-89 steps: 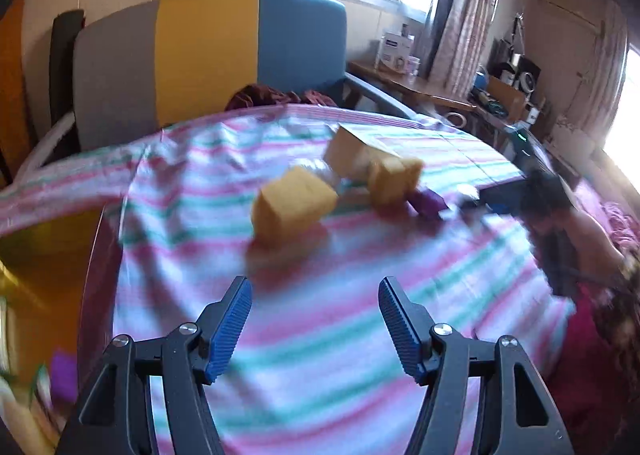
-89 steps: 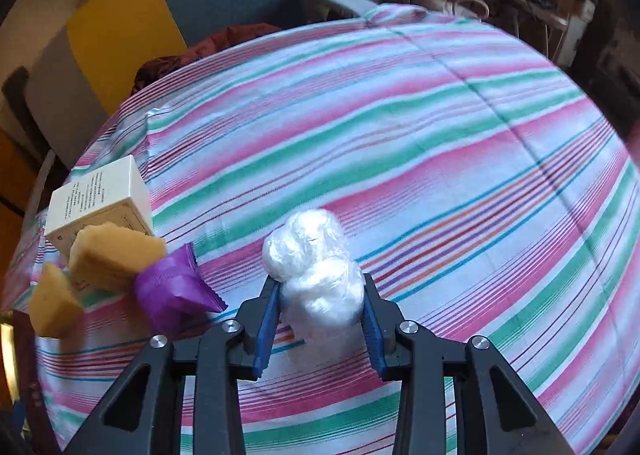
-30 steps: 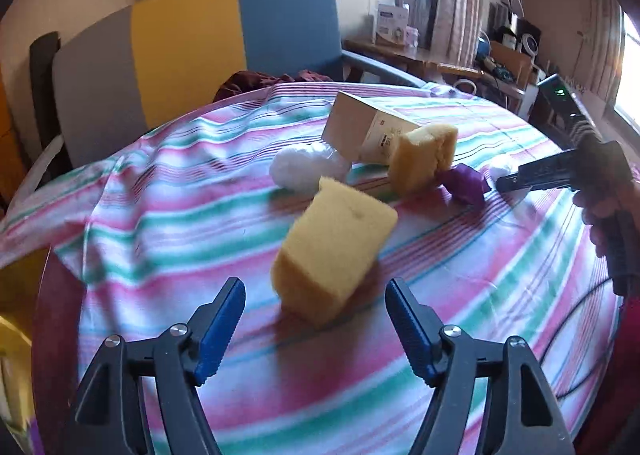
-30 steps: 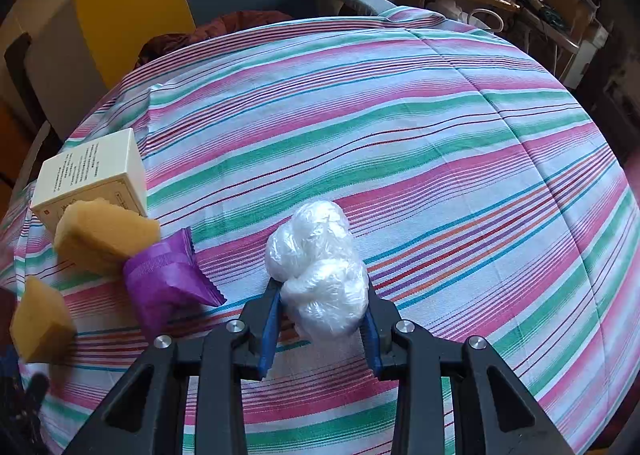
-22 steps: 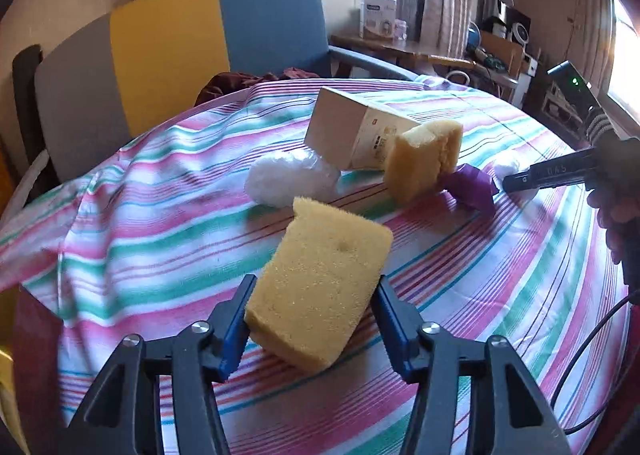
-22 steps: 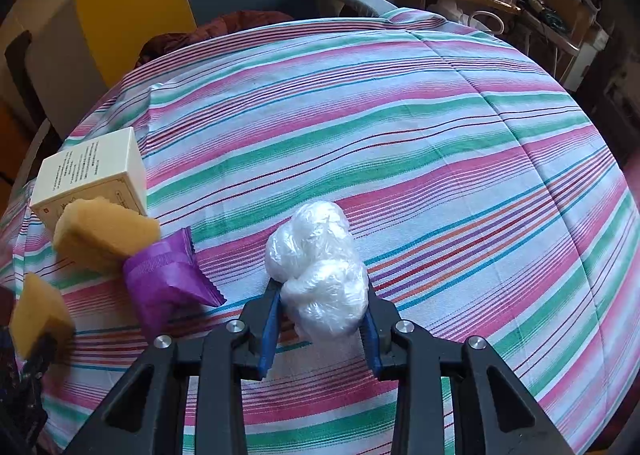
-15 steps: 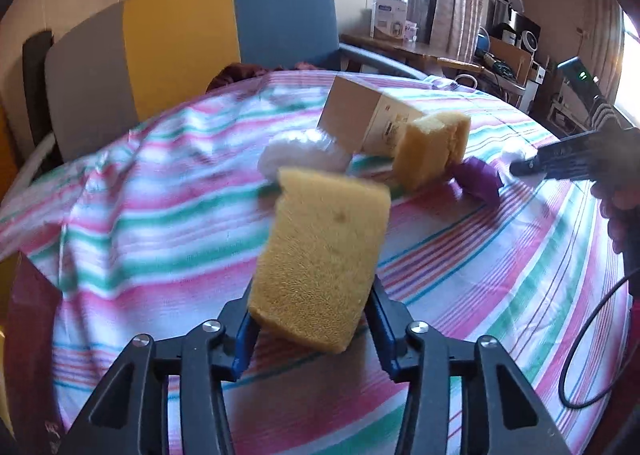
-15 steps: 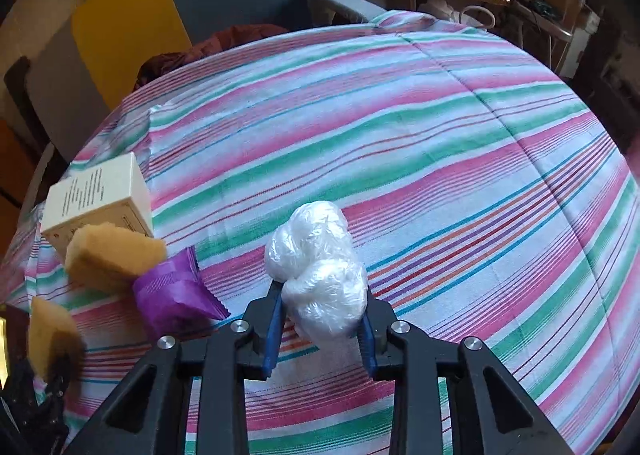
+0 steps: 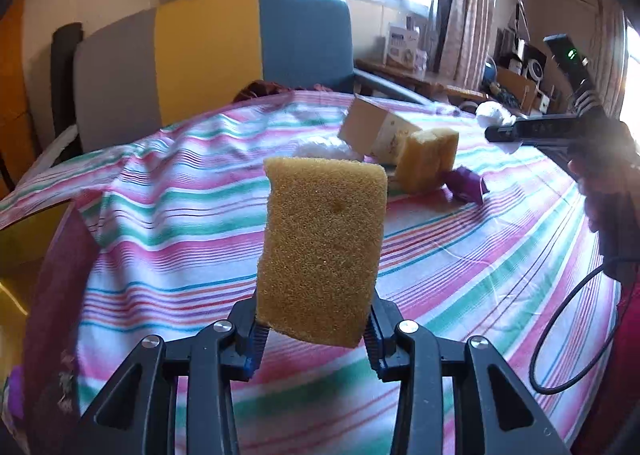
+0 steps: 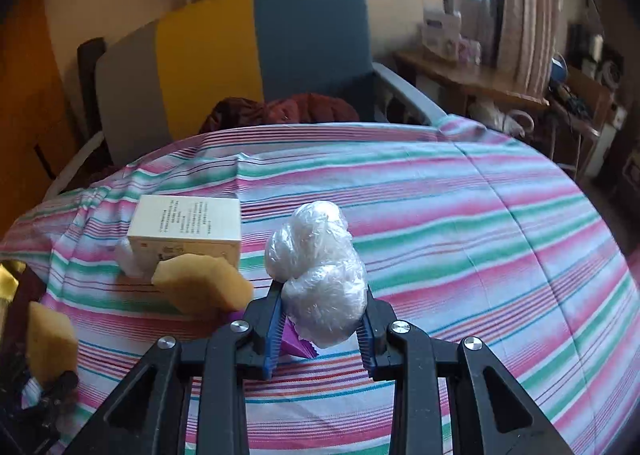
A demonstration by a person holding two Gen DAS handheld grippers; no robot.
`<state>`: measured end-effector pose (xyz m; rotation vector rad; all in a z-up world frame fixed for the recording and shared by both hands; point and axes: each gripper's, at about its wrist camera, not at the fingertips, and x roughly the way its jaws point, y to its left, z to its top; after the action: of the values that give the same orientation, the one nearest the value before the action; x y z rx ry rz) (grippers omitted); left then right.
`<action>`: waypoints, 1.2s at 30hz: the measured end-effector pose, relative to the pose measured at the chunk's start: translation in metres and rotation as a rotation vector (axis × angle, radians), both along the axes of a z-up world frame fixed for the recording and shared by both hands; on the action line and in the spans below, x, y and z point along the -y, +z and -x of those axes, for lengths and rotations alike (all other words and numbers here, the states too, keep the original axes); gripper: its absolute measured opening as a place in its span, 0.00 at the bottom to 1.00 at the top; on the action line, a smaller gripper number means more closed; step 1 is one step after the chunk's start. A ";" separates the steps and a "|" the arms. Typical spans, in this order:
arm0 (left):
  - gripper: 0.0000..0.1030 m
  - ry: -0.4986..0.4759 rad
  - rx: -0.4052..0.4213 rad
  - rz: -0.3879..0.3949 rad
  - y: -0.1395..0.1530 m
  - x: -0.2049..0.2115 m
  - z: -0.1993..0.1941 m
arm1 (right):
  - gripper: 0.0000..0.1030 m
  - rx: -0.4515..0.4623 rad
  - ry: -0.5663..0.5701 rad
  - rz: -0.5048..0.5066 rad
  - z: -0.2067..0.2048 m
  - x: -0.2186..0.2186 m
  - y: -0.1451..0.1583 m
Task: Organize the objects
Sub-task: 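Carry the sponge into the gold tray and open the left gripper while the right carries the bag bundle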
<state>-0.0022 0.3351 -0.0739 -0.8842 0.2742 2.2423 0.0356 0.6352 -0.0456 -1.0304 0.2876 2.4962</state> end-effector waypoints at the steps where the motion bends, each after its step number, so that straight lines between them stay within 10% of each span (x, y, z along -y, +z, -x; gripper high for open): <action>1: 0.39 0.007 -0.002 -0.013 0.003 0.006 -0.003 | 0.31 0.002 0.009 -0.006 0.002 0.002 -0.001; 15: 0.39 0.108 0.040 -0.239 0.067 0.108 -0.022 | 0.31 0.035 0.049 -0.089 0.007 0.023 -0.012; 36: 0.39 0.427 0.255 -0.165 0.027 0.241 0.064 | 0.31 -0.032 0.272 -0.152 0.014 0.137 0.034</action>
<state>-0.0663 0.0937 -0.0472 -1.2116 -0.2364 2.4528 0.0216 0.4986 -0.0116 -1.0264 -0.0375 2.7268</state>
